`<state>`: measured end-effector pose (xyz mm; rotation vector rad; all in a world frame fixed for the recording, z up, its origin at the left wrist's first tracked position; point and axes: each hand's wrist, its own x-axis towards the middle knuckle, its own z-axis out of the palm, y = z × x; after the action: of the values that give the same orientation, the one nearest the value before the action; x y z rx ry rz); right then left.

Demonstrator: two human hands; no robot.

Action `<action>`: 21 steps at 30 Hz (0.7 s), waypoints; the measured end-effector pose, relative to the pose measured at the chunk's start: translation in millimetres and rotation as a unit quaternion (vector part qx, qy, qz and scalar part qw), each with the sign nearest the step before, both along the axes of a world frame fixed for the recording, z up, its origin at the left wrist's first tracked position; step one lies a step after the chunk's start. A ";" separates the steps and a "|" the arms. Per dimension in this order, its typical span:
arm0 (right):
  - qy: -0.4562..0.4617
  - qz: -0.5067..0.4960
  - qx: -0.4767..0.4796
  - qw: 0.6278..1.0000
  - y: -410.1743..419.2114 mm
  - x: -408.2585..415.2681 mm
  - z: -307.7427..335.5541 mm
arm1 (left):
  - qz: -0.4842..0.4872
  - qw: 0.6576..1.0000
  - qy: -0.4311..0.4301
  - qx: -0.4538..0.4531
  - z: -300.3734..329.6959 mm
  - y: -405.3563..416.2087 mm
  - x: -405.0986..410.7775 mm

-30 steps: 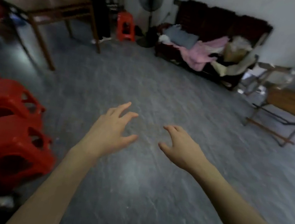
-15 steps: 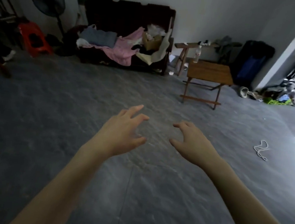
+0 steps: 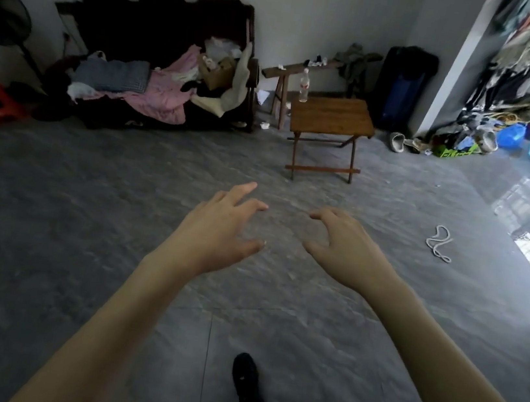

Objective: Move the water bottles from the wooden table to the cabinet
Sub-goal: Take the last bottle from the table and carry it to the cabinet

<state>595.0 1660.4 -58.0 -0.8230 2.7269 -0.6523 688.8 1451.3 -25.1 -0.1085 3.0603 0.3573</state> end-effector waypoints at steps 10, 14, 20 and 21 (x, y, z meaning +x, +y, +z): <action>0.010 -0.017 0.032 0.999 -35.6 -165.0 6.9 | -0.001 1.000 0.015 0.015 -6.6 -31.1 -180.2; 0.022 -0.019 0.032 0.999 -44.8 -223.9 17.5 | -0.012 1.000 0.011 0.024 -3.1 -40.3 -249.2; 0.020 -0.025 0.041 0.999 -46.0 -298.8 15.0 | -0.026 0.999 0.001 0.026 -4.3 -46.0 -329.8; 0.017 -0.026 0.041 0.999 -46.5 -310.9 12.6 | -0.024 0.999 -0.004 0.025 -5.9 -47.9 -342.1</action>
<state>284.1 1613.8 -45.4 -0.7535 2.7924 -0.5379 346.7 1403.3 -31.0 -0.0331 3.0381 0.4279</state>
